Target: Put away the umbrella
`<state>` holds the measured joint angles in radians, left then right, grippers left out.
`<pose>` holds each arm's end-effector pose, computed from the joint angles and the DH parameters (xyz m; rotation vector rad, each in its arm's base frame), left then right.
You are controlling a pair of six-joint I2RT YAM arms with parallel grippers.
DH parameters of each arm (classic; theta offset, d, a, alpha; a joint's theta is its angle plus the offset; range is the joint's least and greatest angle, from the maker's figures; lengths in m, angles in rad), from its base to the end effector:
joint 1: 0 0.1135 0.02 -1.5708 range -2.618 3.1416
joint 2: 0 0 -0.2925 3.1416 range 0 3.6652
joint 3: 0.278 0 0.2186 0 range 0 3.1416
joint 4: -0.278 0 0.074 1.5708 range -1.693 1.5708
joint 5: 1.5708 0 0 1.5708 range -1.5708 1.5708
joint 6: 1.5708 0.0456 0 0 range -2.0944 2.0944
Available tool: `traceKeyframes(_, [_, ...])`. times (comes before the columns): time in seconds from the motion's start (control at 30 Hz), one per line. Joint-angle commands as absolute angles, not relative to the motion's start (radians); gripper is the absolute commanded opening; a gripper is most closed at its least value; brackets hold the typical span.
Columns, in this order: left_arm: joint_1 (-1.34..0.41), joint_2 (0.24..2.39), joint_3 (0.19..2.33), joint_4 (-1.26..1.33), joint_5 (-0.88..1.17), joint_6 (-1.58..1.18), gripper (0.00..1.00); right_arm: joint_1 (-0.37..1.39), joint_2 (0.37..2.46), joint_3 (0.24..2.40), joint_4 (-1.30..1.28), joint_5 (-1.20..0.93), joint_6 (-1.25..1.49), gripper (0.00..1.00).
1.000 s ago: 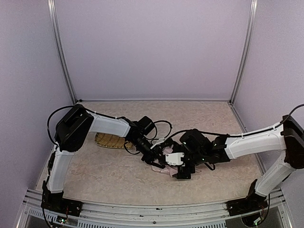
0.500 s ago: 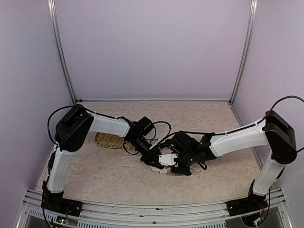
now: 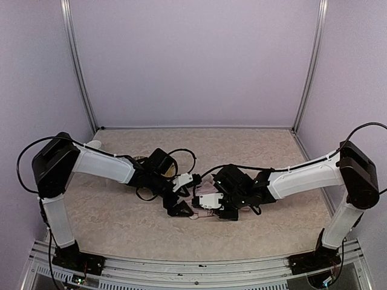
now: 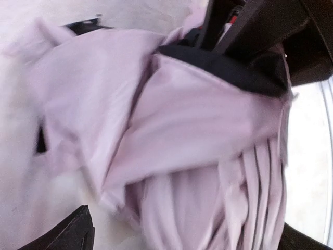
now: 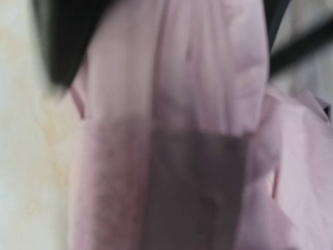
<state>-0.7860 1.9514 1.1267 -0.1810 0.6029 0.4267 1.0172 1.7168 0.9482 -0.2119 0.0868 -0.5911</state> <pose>0.2468 -0.2837 0.1772 1.6413 1.9630 -0.9118 0.1726 0.2717 0.2007 -1.8107 1.7907 0.0556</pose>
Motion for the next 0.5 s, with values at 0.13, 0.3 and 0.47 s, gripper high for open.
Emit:
traceKeyframes(0.13, [-0.761,1.457,0.777,0.494,0.158,0.278,0.99,0.962,1.571,0.895,-0.235,-0.006,-0.551,0.0])
traceKeyframes(0.3, [-0.738,1.333,0.536,1.045,0.277,0.101,0.99,0.909,1.474,0.906,-0.18,-0.088,-0.53,0.0])
traceKeyframes(0.47, [-0.733,1.364,0.528,1.088,0.567,0.087,0.73,0.785,1.347,0.926,-0.12,-0.221,-0.458,0.0])
